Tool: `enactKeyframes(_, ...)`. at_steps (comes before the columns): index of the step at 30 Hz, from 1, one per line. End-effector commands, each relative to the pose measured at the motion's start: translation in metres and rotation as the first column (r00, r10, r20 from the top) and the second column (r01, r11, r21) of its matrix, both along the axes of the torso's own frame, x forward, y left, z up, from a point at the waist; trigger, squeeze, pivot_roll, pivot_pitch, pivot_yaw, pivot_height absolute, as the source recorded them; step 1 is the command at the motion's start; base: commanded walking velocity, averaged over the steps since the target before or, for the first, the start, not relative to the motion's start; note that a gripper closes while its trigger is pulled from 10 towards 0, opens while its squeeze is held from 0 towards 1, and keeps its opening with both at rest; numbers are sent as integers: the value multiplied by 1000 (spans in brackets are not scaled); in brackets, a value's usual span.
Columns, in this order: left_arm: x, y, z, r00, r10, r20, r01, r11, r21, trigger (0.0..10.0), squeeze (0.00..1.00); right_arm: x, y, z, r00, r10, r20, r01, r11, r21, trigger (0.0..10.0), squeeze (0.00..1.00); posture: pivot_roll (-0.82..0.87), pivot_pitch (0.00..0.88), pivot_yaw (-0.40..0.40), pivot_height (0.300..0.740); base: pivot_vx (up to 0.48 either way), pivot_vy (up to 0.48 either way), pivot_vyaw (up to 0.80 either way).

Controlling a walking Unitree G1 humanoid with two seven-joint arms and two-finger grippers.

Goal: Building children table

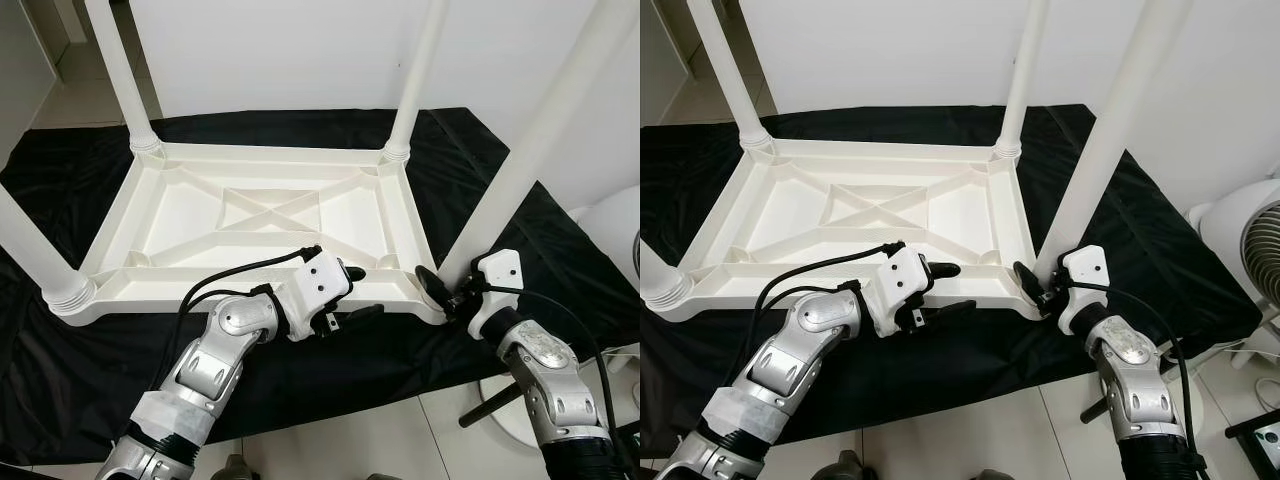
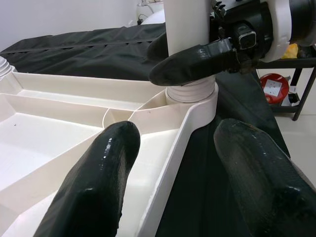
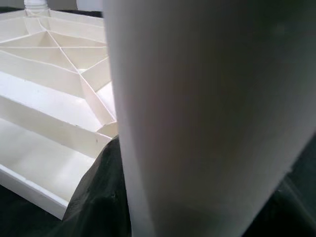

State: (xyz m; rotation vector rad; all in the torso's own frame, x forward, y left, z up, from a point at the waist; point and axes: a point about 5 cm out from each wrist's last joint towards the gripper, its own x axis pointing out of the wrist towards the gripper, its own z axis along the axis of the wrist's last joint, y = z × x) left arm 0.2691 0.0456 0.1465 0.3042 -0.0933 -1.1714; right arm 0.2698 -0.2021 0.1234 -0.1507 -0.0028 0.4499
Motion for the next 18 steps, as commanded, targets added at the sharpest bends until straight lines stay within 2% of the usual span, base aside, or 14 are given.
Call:
enactKeyframes(1, 2, -1, -1, 1000, 23, 10, -23, 1000, 8, 10000, 0, -3, 5, -4, 1000, 2, -14, -2, 1000, -17, 10000, 0, 19, 0, -11, 740, 0, 0, 0)
enactKeyframes(4, 2, -1, -1, 1000, 22, 9, -22, 1000, 8, 10000, 0, -2, 5, -3, 1000, -11, -12, 11, 1000, 1, 10000, 0, 16, 0, -8, 740, 0, 0, 0)
enactKeyframes(7, 2, -2, 0, 1000, 13, 12, -13, 1000, 12, 10000, 0, -2, 6, 0, 985, -173, 2, 173, 985, 17, 10000, 0, 11, 0, -5, 740, 0, 0, 0)
enactKeyframes(14, 2, -1, 0, 1000, 12, 11, -12, 1000, 13, 10000, 0, -5, 13, 0, 968, -250, 8, 249, 968, 42, 10000, 0, 9, 0, -5, 740, 0, 0, 0)
enactKeyframes(15, 2, -1, -1, 1000, 10, 10, -11, 1000, 13, 10000, 0, -6, 15, -2, 954, -300, 1, 300, 953, 52, 10000, 0, 8, 0, -7, 740, 0, 0, 0)
enactKeyframes(16, 2, -1, -1, 1000, 10, 10, -11, 1000, 13, 10000, 0, -6, 15, -2, 954, -300, 1, 300, 953, 52, 10000, 0, 8, 0, -7, 740, 0, 0, 0)
enactKeyframes(18, 1, -2, -1, 1000, 7, 8, -7, 1000, 13, 10000, 0, -8, 19, -5, 899, -436, -29, 437, 895, 93, 10000, 0, 8, 0, -11, 740, 0, 0, 0)
